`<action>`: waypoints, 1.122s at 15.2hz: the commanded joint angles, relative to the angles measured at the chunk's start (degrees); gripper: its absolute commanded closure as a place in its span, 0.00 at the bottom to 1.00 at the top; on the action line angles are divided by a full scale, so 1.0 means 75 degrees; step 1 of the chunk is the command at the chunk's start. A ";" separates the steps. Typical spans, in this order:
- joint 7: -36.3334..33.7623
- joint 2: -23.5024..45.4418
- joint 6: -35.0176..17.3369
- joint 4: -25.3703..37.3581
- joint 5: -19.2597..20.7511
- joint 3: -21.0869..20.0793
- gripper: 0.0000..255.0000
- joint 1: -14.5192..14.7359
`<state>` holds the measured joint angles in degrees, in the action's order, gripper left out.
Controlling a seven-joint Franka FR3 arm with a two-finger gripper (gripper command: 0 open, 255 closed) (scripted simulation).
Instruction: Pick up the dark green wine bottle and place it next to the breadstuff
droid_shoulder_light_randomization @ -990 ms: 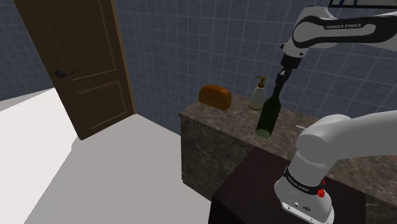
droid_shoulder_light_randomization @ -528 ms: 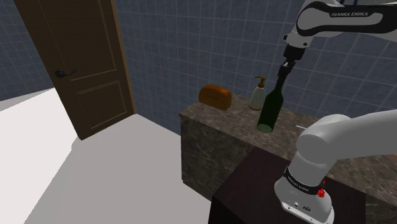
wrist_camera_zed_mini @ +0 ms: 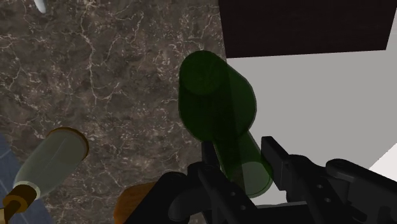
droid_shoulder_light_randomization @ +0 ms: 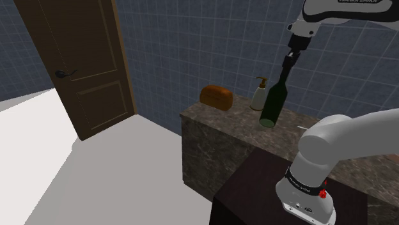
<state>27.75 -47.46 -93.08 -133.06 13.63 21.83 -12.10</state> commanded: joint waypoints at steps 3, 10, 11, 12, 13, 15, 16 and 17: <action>0.0024 0.0128 0.0359 0.0487 -0.0074 -0.0061 1.00 0.0047; 0.0061 0.0408 0.0981 0.1386 -0.0199 -0.0156 1.00 0.0133; 0.0067 0.0454 0.1070 0.1520 -0.0216 -0.0168 1.00 0.0145; 0.0073 0.0501 0.1159 0.1655 -0.0233 -0.0178 1.00 0.0157; 0.0080 0.0549 0.1248 0.1792 -0.0249 -0.0188 1.00 0.0170; 0.0094 0.0649 0.1427 0.2070 -0.0281 -0.0206 1.00 0.0194; 0.0102 0.0702 0.1517 0.2212 -0.0297 -0.0214 1.00 0.0207; 0.0110 0.0755 0.1607 0.2355 -0.0313 -0.0221 1.00 0.0219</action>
<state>28.53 -42.24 -81.85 -116.67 11.44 20.27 -10.56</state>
